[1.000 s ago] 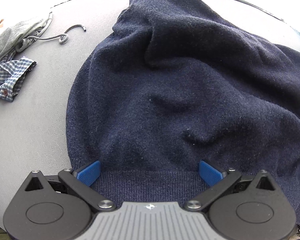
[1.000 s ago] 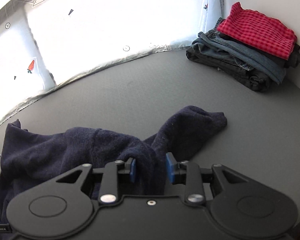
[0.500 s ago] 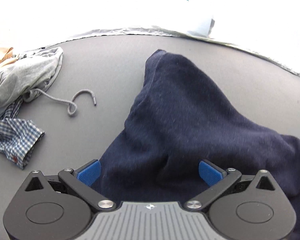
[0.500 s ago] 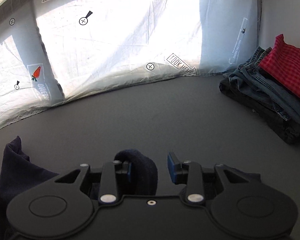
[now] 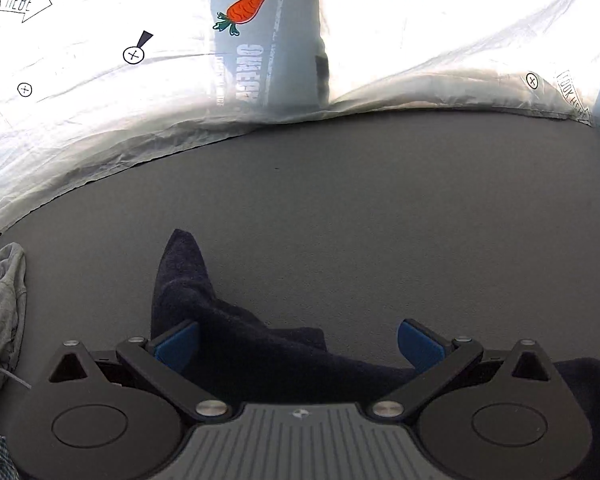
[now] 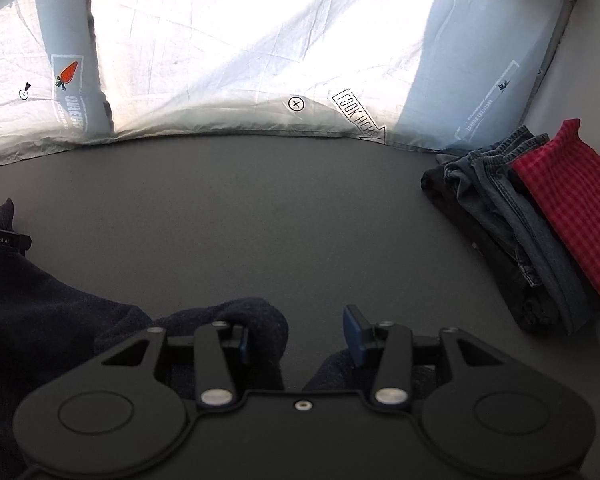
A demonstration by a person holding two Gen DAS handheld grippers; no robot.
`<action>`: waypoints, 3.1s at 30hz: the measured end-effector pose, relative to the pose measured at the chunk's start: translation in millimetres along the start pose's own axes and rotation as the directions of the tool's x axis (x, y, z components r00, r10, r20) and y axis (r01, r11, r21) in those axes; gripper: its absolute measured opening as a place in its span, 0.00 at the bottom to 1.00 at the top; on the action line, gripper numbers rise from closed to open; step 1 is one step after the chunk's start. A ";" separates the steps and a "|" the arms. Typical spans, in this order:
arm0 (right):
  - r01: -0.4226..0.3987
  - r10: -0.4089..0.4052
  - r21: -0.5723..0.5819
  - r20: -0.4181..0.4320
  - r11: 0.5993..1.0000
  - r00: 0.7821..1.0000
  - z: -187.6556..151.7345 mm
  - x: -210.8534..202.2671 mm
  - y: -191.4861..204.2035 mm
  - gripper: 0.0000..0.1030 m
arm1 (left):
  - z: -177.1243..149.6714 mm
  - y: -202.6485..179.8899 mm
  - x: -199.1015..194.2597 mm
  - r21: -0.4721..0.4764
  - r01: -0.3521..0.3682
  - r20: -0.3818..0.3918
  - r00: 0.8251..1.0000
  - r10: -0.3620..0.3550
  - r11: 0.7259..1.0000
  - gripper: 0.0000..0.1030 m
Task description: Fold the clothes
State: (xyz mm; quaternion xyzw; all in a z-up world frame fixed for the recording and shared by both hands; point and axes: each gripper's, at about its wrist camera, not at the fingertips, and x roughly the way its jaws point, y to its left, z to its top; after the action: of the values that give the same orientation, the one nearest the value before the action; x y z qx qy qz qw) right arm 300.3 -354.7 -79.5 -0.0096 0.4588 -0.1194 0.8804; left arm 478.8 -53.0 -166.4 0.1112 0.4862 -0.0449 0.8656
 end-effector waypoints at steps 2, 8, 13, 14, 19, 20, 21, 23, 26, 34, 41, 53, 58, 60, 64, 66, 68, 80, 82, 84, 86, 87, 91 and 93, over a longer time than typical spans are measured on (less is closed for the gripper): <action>0.000 0.001 0.034 -0.022 0.999 1.000 2.3 8.8 -4.3 0.46 | 0.0 -0.5 12.3 0.008 -0.014 -0.023 1.000 0.014 1.000 1.00; -0.047 0.074 0.259 -0.093 0.965 0.993 6.2 24.3 -24.7 0.46 | -15.9 3.5 22.1 0.088 -0.066 -0.059 0.996 0.071 0.994 1.00; -0.034 0.065 0.281 -0.101 0.959 0.993 9.7 11.6 -25.1 0.46 | -32.6 22.8 20.3 0.044 -0.075 -0.127 0.989 0.080 0.996 1.00; -0.028 0.059 0.285 -0.099 0.958 0.993 9.7 7.0 -26.1 0.46 | -37.0 28.3 19.6 0.021 -0.069 -0.139 0.988 0.072 0.997 1.00; 0.018 -0.005 0.247 -0.055 0.969 0.998 11.0 -21.1 -23.6 0.47 | -64.1 53.8 16.3 -0.145 -0.018 -0.178 0.984 -0.008 0.989 1.00; 0.013 -0.002 0.250 -0.042 0.968 0.999 12.2 -25.4 -23.6 0.47 | -67.7 55.4 15.4 -0.158 -0.014 -0.178 0.984 -0.015 0.987 1.00; 0.011 -0.004 0.248 -0.030 0.969 1.000 13.7 -29.0 -23.1 0.47 | -72.0 56.6 14.1 -0.169 -0.011 -0.177 0.984 -0.020 0.986 1.00; 0.020 -0.024 0.233 0.014 0.972 1.000 17.3 -38.2 -19.4 0.47 | -76.7 55.7 11.7 -0.165 -0.012 -0.172 0.985 -0.017 0.986 1.00; 0.004 -0.032 0.229 0.118 0.973 0.992 26.8 -55.2 -17.8 0.51 | -81.3 54.9 9.5 -0.171 -0.018 -0.168 0.986 -0.011 0.985 1.00; -0.209 0.185 0.286 0.109 0.935 0.977 39.5 11.5 7.1 0.60 | -62.9 59.3 5.0 -0.267 -0.003 -0.161 0.986 -0.042 0.964 1.00; -0.344 0.368 0.176 -0.128 0.922 0.921 3.1 114.8 80.3 0.57 | -35.7 53.8 -19.4 -0.217 0.119 -0.025 0.992 -0.127 0.969 1.00; -0.384 0.381 0.025 -0.202 0.923 0.902 -28.6 122.6 123.5 0.13 | -72.9 13.6 14.1 0.075 -0.166 -0.125 0.977 0.174 0.983 1.00; -0.430 0.434 0.064 -0.140 0.901 0.890 -44.9 79.5 117.9 0.07 | -102.4 60.5 -5.0 -0.206 -0.116 -0.209 0.975 0.072 0.972 1.00; -0.449 0.454 0.061 -0.119 0.891 0.883 -55.8 55.1 117.5 0.07 | -121.1 65.7 -18.9 -0.244 -0.122 -0.208 0.976 0.071 0.962 1.00; -0.469 0.469 0.029 -0.122 0.883 0.875 -89.1 10.9 116.1 0.07 | -159.5 67.0 -52.5 -0.300 -0.125 -0.188 0.980 0.070 0.946 1.00; -0.480 0.481 0.043 -0.143 0.876 0.865 -108.1 -2.3 112.4 0.07 | -180.4 66.5 -68.1 -0.341 -0.118 -0.179 0.982 0.059 0.933 1.00; -0.492 0.505 0.114 -0.173 0.863 0.846 -123.8 -3.6 106.4 0.07 | -201.6 66.3 -82.5 -0.382 -0.108 -0.170 0.984 0.045 0.918 1.00; -0.507 0.536 0.196 -0.147 0.839 0.831 -162.1 -28.9 87.1 0.21 | -247.8 52.5 -115.6 -0.414 -0.106 -0.127 0.990 0.058 0.904 1.00; -0.517 0.540 0.190 -0.097 0.835 0.836 -157.5 -35.8 83.5 0.21 | -248.4 52.9 -116.1 -0.418 -0.103 -0.125 0.991 0.055 0.903 1.00; -0.532 0.552 0.198 -0.056 0.823 0.832 -151.3 -38.6 80.5 0.23 | -247.7 54.1 -115.9 -0.420 -0.098 -0.127 0.991 0.048 0.902 1.00; -0.533 0.550 0.197 -0.037 0.823 0.835 -143.9 -35.9 78.8 0.25 | -246.1 54.8 -114.8 -0.415 -0.093 -0.129 0.991 0.043 0.905 1.00; -0.527 0.542 0.192 -0.035 0.828 0.840 -139.4 -31.4 84.8 0.25 | -245.1 55.3 -114.1 -0.411 -0.091 -0.129 0.991 0.040 0.907 1.00; -0.513 0.529 0.190 -0.039 0.837 0.848 -125.4 -13.3 100.9 0.25 | -238.8 57.1 -110.0 -0.383 -0.077 -0.132 0.991 0.028 0.921 1.00; -0.504 0.522 0.196 -0.051 0.841 0.852 -118.5 -2.1 108.5 0.26 | -236.6 59.3 -107.7 -0.376 -0.064 -0.134 0.991 0.014 0.924 1.00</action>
State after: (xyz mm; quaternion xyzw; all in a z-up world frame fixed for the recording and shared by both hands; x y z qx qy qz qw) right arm 225.0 -237.8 -160.1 0.1972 0.4767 0.0802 0.8529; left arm 236.7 57.1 -184.8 -0.0460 0.5382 0.0747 0.8383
